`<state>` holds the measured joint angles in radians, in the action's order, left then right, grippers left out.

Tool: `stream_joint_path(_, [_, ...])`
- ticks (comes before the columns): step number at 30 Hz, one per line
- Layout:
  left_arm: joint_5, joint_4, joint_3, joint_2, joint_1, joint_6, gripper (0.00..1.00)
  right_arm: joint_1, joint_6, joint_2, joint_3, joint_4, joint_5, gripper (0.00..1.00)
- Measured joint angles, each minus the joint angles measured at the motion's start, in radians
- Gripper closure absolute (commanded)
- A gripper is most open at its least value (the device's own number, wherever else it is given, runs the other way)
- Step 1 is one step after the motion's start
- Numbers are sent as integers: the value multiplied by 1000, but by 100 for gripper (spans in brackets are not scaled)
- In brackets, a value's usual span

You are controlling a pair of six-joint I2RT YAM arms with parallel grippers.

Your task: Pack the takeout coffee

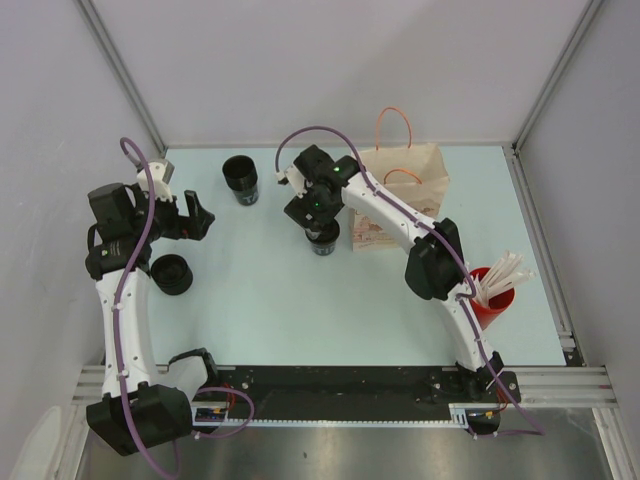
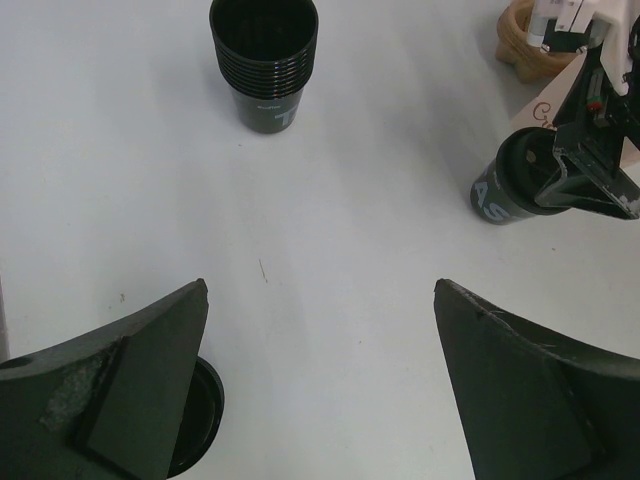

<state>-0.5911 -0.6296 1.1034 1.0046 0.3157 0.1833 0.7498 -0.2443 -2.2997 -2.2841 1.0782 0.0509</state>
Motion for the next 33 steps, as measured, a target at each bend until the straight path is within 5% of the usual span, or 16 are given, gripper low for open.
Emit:
stream_joint_path(18, [0, 0, 0, 0, 0, 0, 1, 2, 0, 0, 18, -6, 0, 32])
stream_joint_path(25, [0, 0, 0, 0, 0, 0, 0, 2, 0, 0, 18, -6, 0, 56])
stream_joint_path(33, [0, -4, 0, 5, 0, 0, 1, 18, -4, 3, 18, -4, 0, 61])
